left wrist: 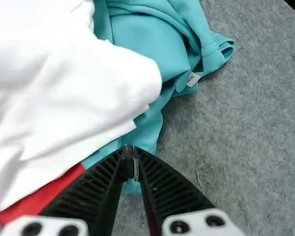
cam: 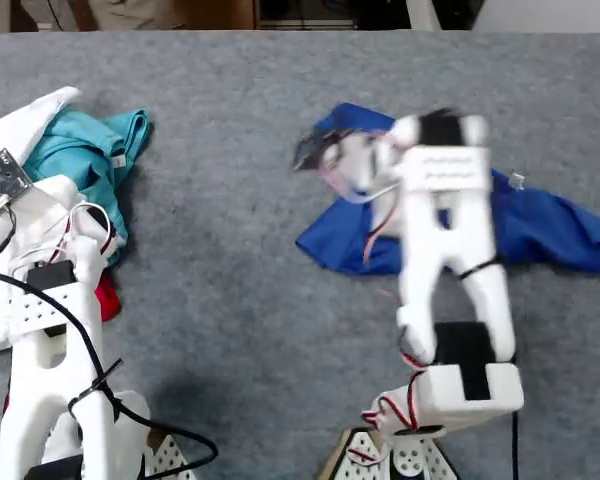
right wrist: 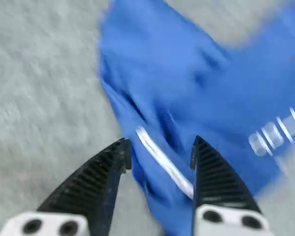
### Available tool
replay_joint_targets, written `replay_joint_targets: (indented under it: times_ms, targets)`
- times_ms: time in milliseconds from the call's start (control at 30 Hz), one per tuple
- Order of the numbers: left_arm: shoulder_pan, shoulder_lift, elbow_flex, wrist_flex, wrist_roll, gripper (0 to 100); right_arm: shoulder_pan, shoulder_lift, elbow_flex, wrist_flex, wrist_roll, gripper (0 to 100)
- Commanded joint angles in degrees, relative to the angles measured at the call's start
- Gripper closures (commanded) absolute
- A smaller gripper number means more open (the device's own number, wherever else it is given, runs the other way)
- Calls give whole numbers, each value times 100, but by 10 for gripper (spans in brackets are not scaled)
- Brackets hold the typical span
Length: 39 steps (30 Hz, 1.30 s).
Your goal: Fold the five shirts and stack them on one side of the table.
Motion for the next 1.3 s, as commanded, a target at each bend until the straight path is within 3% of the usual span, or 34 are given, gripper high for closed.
replay_joint_targets:
  times_ms: [0,133,467,667,800,1267]
  targets:
    - [-62,-110,-9,-114,-44,980,-558,-198,927,-844,-264,799]
    - [-62,-110,0,-114,-35,980,-611,338,1209,-1600,-492,800]
    - [-26,-110,26,-114,-35,980,-629,1754,488,-1705,-580,804]
    - [-26,-110,26,-114,-35,980,-611,2185,119,-1705,-580,986]
    - [-26,-101,26,-114,-35,980,-418,2220,-207,-1688,-738,984]
    - [-26,-101,211,-360,-35,980,1095,2220,-2738,9,-923,994]
